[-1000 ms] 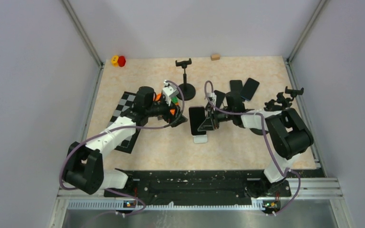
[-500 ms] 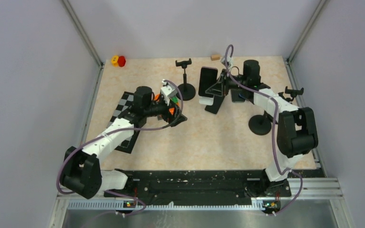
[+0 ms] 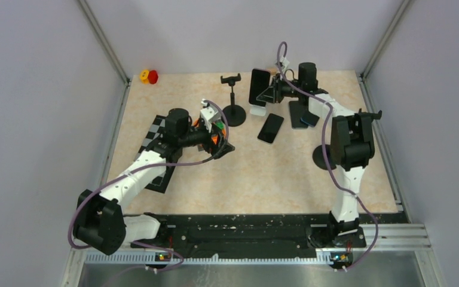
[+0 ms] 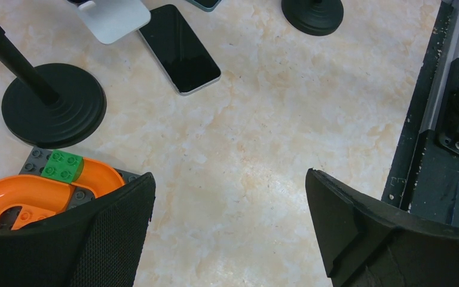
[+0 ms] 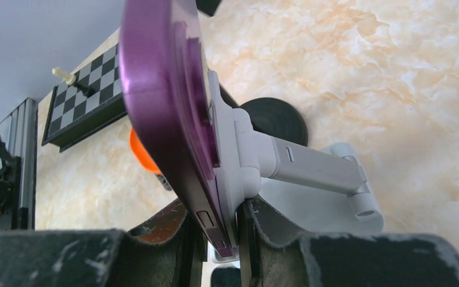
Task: Place the phone on the phone stand
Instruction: Place the phone stand with the phone at the center of the board.
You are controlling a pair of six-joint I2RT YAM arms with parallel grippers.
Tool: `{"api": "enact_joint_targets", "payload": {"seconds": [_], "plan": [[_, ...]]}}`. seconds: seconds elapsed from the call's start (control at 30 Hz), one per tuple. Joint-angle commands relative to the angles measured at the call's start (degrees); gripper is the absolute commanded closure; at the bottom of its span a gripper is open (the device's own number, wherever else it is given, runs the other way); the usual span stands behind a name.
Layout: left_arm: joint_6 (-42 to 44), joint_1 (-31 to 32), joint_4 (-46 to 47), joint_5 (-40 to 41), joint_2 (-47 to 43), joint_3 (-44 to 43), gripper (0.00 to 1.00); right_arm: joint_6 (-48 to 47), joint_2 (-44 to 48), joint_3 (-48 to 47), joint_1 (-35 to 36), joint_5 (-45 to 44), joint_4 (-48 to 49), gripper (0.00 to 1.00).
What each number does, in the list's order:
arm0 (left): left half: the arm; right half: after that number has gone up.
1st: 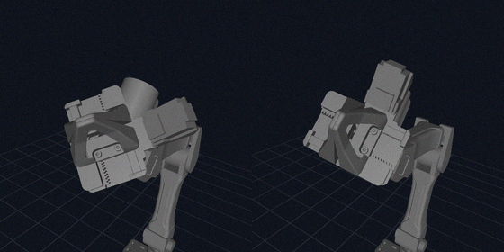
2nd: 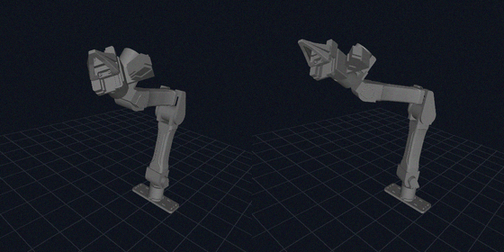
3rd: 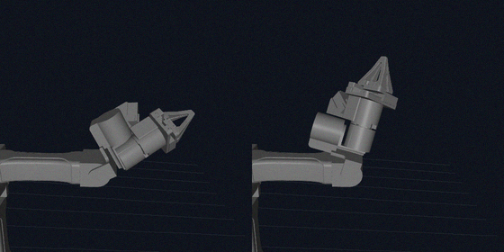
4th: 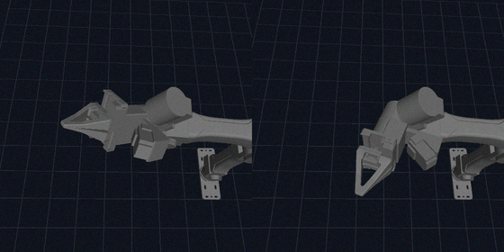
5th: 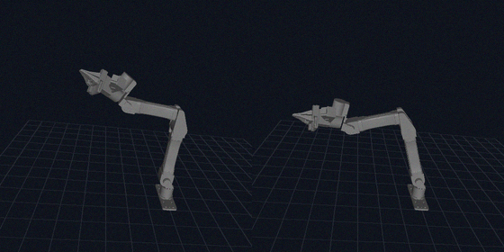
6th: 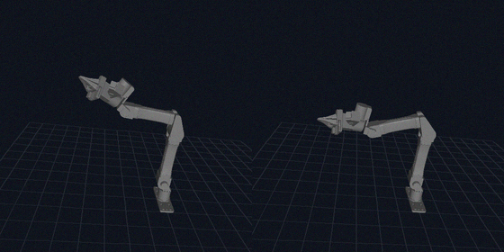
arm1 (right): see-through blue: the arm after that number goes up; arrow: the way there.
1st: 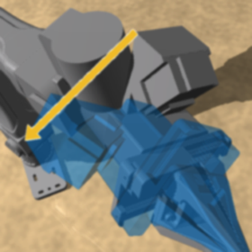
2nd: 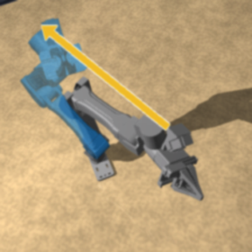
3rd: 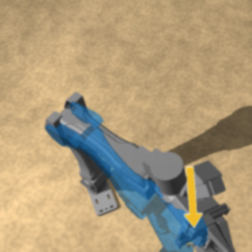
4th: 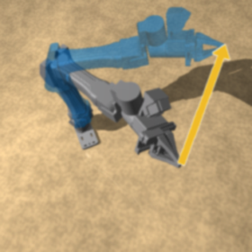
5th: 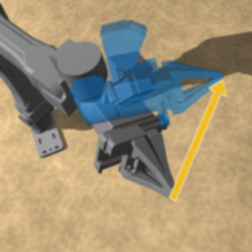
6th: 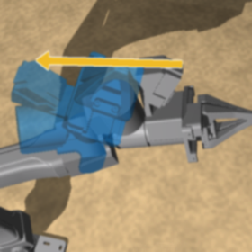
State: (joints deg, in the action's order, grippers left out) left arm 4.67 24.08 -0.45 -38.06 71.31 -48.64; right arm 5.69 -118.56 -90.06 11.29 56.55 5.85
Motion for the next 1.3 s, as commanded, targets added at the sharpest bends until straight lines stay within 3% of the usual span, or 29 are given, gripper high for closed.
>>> {"api": "enact_joint_targets", "payload": {"seconds": [0.0,0.57,1.0,1.1,1.27], "plan": [[0.69,-0.17,1.15,-0.82,-1.67,-0.04,0.01,1.75,-3.94,-9.62,-0.65,2.26,2.85,1.0],[2.71,-0.34,0.71,-0.44,-0.43,-0.07,0.01,9.15,-21.9,-26.86,-3.3,9.08,4.25,1.0],[2.49,-0.52,-0.87,-0.89,-0.02,-0.33,0.01,9.69,-23.43,-21.8,-5.14,10.14,6.65,1.0],[2.44,-0.52,-0.96,-0.85,-0.34,-0.31,0.01,8.56,-22.94,-20.71,-5.47,10.0,5.5,0.85],[2.27,-0.63,-1.2,-0.7,-0.98,-0.39,0.01,5.2,-20.67,-19.65,-5.53,8.27,1.43,0.51]]}}
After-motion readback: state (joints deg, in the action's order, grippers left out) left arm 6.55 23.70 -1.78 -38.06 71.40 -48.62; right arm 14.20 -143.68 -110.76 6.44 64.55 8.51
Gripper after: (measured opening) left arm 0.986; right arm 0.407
